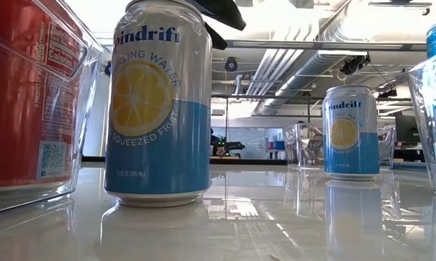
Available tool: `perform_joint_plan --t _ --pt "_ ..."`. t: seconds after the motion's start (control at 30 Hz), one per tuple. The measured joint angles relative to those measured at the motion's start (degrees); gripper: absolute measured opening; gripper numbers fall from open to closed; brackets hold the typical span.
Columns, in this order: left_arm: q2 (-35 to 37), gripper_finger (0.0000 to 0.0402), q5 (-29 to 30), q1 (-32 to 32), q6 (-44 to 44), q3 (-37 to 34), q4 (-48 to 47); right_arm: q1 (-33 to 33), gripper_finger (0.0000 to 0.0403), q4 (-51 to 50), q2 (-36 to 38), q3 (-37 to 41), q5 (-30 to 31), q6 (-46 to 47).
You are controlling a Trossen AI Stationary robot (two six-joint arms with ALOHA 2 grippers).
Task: Sort soda cans
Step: Put the blue soda can into the bottom right transparent bin
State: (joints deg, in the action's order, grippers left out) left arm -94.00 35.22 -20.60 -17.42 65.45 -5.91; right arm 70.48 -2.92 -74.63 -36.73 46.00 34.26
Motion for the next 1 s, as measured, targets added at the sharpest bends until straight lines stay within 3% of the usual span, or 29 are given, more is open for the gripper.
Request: perform_joint_plan --t 0.8,1.0 --pt "0.0 0.0313 -0.1 0.0 -0.4 0.0 0.2 -1.1 0.0253 -1.0 -0.3 0.1 1.5 4.5" --pt "0.0 0.0313 -0.1 0.0 -0.5 0.0 0.2 -1.1 0.0284 -1.1 -0.3 0.1 1.1 4.4"
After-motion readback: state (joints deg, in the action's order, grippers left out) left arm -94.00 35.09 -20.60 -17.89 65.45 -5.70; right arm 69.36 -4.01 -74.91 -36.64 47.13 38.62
